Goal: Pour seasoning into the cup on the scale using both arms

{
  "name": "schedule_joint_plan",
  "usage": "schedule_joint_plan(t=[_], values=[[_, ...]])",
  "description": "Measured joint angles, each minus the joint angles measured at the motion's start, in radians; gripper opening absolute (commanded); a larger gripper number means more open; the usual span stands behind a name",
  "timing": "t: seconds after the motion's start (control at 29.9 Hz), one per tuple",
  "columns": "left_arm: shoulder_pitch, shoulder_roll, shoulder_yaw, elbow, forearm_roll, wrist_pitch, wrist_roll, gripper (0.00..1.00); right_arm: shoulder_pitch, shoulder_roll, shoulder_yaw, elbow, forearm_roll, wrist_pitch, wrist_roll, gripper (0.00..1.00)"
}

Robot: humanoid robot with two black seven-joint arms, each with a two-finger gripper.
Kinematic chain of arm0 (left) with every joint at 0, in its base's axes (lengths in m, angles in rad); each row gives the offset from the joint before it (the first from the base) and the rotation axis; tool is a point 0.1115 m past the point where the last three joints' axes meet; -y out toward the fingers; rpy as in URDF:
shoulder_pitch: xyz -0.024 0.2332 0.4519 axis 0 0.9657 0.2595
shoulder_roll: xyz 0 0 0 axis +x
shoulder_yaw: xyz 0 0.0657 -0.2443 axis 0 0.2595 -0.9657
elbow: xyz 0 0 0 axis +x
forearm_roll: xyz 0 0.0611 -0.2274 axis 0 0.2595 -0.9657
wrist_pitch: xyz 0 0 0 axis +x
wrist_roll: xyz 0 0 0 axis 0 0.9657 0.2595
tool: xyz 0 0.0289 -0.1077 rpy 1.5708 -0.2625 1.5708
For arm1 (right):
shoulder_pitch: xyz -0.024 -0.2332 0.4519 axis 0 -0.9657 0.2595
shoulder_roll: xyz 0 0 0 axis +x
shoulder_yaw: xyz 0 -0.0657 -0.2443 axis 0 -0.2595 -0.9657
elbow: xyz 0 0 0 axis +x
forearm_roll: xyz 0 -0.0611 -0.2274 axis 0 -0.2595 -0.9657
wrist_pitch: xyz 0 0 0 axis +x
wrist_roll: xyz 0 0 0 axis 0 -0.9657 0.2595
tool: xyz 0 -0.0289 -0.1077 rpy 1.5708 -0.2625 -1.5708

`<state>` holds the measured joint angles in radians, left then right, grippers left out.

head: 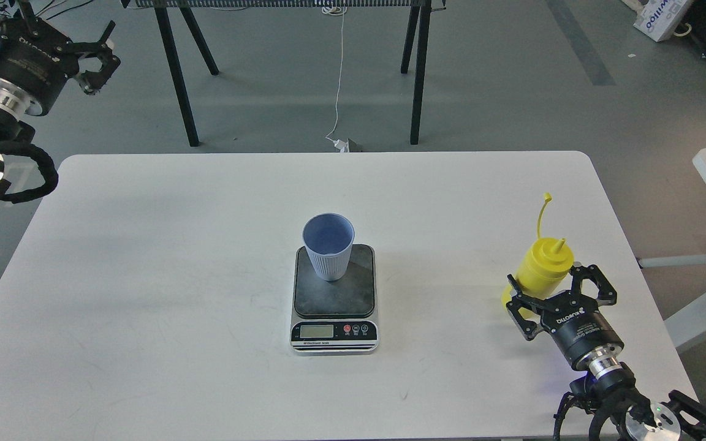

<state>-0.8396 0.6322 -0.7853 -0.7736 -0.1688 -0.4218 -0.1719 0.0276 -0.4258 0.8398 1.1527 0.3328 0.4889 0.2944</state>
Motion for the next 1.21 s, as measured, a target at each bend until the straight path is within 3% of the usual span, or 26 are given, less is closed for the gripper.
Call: schedule_joint_plan(t=[0.4,0.7,0.9,1.11,1.21], values=[[-0.001,0.001,-0.008,-0.015,0.0,0.0,0.0,1.0,-0.188,-0.157,0.019,0.12,-0.007,0.0,0.001,0.99],[0.001,-0.004,-0.012,-0.021,-0.002,-0.002,-0.001,1.0,-0.201,-0.432,0.128,0.179,-0.015,0.0,0.02,0.99],[0.002,-0.018,-0.013,-0.033,-0.005,-0.002,-0.001,1.0,-0.007,-0.526,0.224,0.134,-0.056,0.0,0.02,0.99],[0.001,-0.024,-0.016,-0.033,-0.007,-0.006,-0.001,1.0,0.305,-0.525,0.207,-0.004,-0.079,0.0,0.009,0.99],[-0.001,-0.026,-0.025,-0.033,-0.01,-0.006,-0.001,1.0,0.458,-0.47,0.152,-0.104,-0.094,0.0,-0.013,0.99]])
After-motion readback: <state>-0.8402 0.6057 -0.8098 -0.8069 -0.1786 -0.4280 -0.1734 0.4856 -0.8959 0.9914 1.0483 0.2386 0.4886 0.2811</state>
